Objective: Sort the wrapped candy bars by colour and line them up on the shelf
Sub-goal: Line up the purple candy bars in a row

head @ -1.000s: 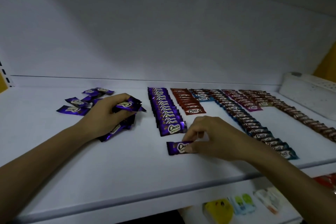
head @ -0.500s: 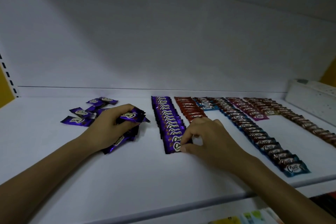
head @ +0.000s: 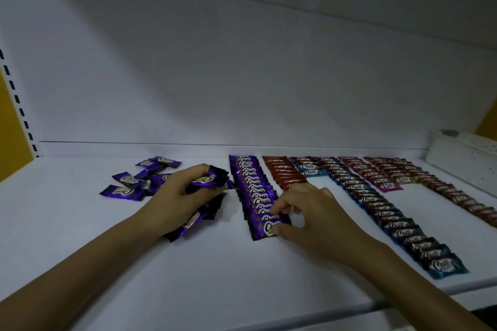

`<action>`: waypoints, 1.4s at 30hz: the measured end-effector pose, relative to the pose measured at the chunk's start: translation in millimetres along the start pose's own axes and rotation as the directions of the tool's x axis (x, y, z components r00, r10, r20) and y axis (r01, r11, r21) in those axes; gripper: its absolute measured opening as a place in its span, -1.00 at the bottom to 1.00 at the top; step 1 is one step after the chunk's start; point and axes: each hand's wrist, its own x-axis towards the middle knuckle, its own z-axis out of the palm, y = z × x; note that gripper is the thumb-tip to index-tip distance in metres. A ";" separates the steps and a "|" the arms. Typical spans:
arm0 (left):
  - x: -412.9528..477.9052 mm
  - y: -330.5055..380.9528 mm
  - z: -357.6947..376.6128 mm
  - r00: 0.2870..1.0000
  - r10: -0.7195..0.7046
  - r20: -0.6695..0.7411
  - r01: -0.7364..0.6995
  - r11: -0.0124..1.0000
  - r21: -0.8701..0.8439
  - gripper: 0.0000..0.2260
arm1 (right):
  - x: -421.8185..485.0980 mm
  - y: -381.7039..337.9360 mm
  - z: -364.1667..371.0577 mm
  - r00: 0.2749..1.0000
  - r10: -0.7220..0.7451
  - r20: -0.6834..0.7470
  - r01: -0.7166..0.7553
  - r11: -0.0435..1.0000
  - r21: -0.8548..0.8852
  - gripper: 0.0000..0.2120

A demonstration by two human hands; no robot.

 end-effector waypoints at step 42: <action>-1.8 -5.9 1.7 0.991 -0.136 -0.004 0.136 0.991 -0.010 -0.90 | -21.2 0.2 -0.5 0.995 0.100 -0.018 -0.093 0.969 0.227 -0.87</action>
